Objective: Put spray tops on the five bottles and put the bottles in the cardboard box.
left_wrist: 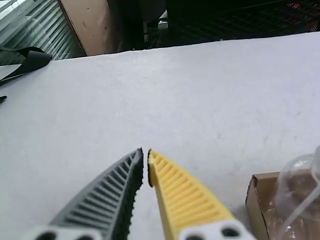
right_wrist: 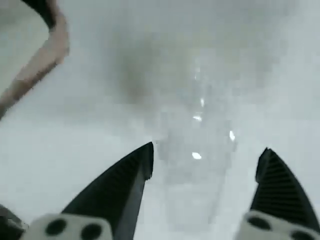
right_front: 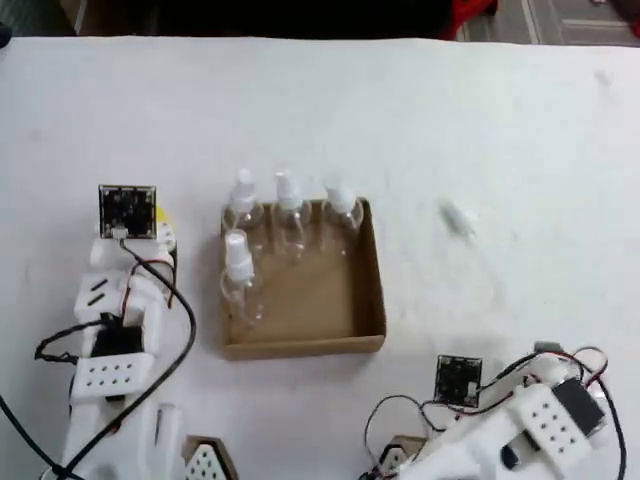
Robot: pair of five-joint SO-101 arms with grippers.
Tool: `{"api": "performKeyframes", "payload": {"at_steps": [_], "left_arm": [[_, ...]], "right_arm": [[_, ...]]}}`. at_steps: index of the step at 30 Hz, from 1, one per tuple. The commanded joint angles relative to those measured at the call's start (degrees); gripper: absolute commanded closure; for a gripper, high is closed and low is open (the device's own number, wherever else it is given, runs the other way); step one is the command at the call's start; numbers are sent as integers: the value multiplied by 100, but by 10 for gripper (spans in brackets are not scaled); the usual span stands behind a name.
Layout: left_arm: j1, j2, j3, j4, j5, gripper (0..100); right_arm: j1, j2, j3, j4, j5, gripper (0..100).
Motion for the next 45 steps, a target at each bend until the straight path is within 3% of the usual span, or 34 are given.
{"api": "performKeyframes", "payload": {"at_steps": [1, 9, 11, 19, 28, 35, 45], "left_arm": [[92, -4, -35, -158, -35, 976], [92, -4, -35, -132, -35, 976], [92, -13, -35, -123, -35, 976], [92, -22, -35, -123, -35, 976], [92, -22, -35, -123, -35, 976], [92, -4, -35, -132, -35, 976], [92, 4, -35, -132, -35, 976]], "right_arm": [[-119, -1015, 747, -233, -9, 711], [-1543, -2431, 1222, 295, -2312, 729], [-1736, -2633, 1222, 585, -2549, 747], [-1851, -3046, 1204, 1095, -2708, 731], [-2519, -3011, 1196, 1024, -2215, 709], [-2862, -1965, 1073, 778, -2198, 711], [-2589, -1042, 1160, -136, -2189, 728]]}}
